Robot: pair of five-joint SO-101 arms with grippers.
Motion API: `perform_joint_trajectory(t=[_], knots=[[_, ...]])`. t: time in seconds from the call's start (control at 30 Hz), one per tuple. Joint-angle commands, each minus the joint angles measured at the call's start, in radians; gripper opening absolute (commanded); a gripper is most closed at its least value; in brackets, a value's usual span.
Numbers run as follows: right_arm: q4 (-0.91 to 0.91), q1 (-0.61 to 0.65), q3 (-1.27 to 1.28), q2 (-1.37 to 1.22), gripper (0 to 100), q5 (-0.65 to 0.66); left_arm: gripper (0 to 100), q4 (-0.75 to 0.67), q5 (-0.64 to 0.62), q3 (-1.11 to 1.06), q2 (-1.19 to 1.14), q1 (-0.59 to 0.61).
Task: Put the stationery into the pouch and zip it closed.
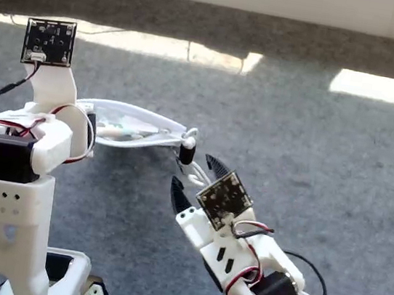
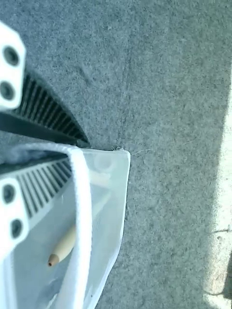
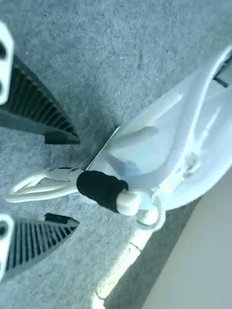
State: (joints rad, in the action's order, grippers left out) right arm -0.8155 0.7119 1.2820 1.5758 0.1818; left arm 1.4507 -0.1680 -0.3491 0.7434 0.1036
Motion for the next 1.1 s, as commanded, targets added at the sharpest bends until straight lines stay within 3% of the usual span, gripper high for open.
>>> perform_joint_trajectory(t=[0.0,0.6,0.87,1.07], knots=[[0.067,0.021,-0.002,-0.005,22.8,-0.011,2,-0.017,0.009,-0.004,-0.001,0.010],[0.358,0.012,0.079,-0.094,22.8,-0.014,2,-0.017,0.009,-0.004,-0.001,0.010],[0.360,-0.042,0.077,-0.159,22.2,-0.020,2,-0.017,0.009,-0.004,-0.001,0.010],[0.360,-0.044,0.077,-0.159,15.2,-0.020,2,-0.017,0.009,-0.004,-0.001,0.010]])
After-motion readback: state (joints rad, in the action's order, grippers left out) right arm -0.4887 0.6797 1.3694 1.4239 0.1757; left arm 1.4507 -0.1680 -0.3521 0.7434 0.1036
